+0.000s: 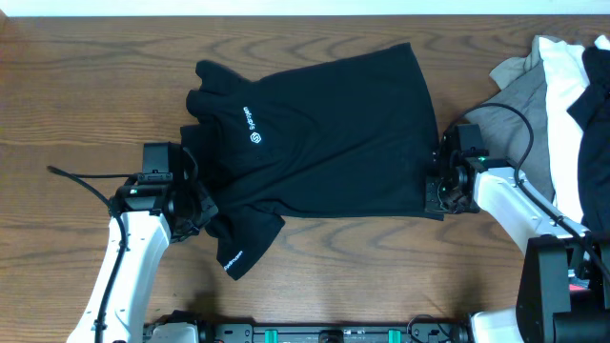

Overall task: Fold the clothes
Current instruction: 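Grasp the shirt's left and right side edges with both grippers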

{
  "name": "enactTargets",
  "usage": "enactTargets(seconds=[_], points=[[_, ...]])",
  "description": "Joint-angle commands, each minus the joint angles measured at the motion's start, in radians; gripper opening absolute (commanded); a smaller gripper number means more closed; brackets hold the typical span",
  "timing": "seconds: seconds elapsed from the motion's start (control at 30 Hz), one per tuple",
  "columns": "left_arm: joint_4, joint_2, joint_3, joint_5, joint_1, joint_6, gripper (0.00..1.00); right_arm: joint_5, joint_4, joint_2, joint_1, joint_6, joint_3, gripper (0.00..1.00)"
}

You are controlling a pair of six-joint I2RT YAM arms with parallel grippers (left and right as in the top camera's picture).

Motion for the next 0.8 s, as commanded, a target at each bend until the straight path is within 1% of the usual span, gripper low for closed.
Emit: enactTargets(seconds=[0.0, 0.03, 0.07, 0.1, 0.3, 0.53, 0.6, 0.67, 0.7, 0.73, 0.77], points=[[-0.005, 0.006, -0.005, 0.003, 0.005, 0.014, 0.06, -0.018, -0.011, 0.004, -0.006, 0.0, -0.005, 0.37], [-0.005, 0.006, -0.005, 0.003, 0.005, 0.014, 0.06, -0.018, -0.015, 0.004, -0.006, 0.0, -0.005, 0.53], [-0.005, 0.006, -0.005, 0.003, 0.005, 0.014, 0.06, -0.019, -0.016, 0.004, -0.006, 0.0, -0.005, 0.61], [-0.005, 0.006, -0.005, 0.003, 0.005, 0.014, 0.06, -0.019, -0.016, 0.004, -0.006, 0.001, -0.005, 0.64], [-0.005, 0.006, -0.005, 0.003, 0.005, 0.026, 0.07, -0.019, -0.015, 0.004, -0.006, 0.031, -0.011, 0.68], [-0.005, 0.006, -0.005, 0.003, 0.005, 0.032, 0.07, -0.031, 0.02, 0.004, -0.006, 0.083, -0.057, 0.65], [-0.005, 0.006, -0.005, 0.003, 0.005, 0.032, 0.07, -0.058, 0.033, 0.004, -0.006, 0.083, -0.069, 0.63], [-0.005, 0.006, -0.005, 0.003, 0.005, 0.032, 0.06, -0.085, 0.044, 0.004, -0.006, 0.083, -0.074, 0.55], [-0.005, 0.006, -0.005, 0.003, 0.005, 0.032, 0.06, -0.097, 0.05, 0.004, -0.006, 0.083, -0.075, 0.49], [-0.005, 0.006, -0.005, 0.003, 0.005, 0.032, 0.07, -0.106, 0.055, 0.004, -0.006, 0.083, -0.075, 0.39], [-0.005, 0.006, -0.005, 0.003, 0.005, 0.032, 0.06, -0.112, 0.058, 0.004, -0.006, 0.083, -0.075, 0.24]])
